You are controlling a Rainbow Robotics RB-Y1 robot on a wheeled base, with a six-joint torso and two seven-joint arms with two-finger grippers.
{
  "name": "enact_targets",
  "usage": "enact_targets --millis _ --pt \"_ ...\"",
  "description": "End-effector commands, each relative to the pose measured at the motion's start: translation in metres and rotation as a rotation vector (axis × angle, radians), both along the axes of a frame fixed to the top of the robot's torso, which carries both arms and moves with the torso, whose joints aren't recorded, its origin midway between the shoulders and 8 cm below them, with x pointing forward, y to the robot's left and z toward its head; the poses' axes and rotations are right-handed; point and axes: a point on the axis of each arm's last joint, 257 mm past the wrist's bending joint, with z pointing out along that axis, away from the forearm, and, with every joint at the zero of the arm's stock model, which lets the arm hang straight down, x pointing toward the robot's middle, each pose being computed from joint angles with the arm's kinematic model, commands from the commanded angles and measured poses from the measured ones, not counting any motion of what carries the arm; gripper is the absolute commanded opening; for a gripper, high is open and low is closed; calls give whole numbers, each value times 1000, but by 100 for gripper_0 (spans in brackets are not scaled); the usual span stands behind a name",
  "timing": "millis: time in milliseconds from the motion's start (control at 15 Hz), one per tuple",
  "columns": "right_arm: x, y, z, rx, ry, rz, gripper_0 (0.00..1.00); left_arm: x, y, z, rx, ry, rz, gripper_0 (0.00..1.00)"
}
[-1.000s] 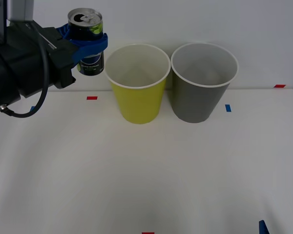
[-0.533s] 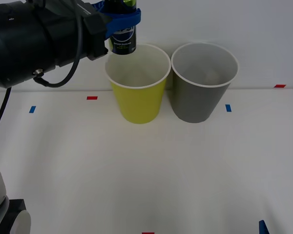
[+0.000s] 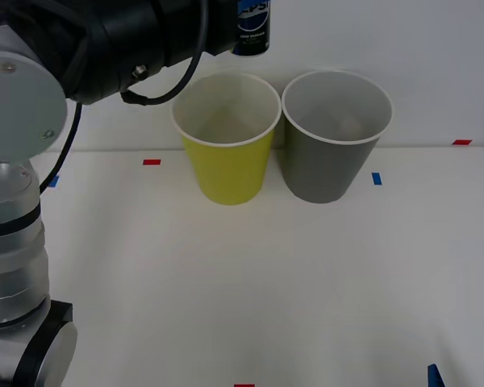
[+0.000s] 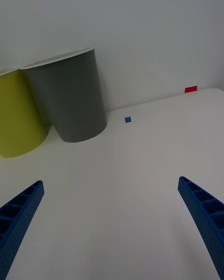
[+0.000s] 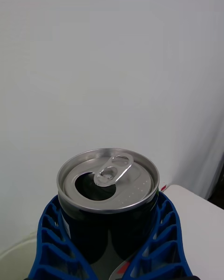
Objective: Put cans in the gray bin and PET bottles in the light green bin.
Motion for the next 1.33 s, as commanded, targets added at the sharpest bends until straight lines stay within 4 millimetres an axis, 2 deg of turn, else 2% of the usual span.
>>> enact_targets --millis 67,533,800,1067,1333 --pt "0 0 0 0 0 0 100 21 -25 -1 -29 -9 -24 0" --pt "0 0 0 0 0 0 100 46 -74 -4 -57 -58 -56 0" --pt "0 0 0 0 0 0 100 69 -95 -8 -72 -87 -51 0" --pt "0 0 0 0 0 0 100 70 -106 -10 -56 -96 -58 0" --pt "0 0 0 0 0 0 100 89 -123 -22 -61 -114 -50 0"
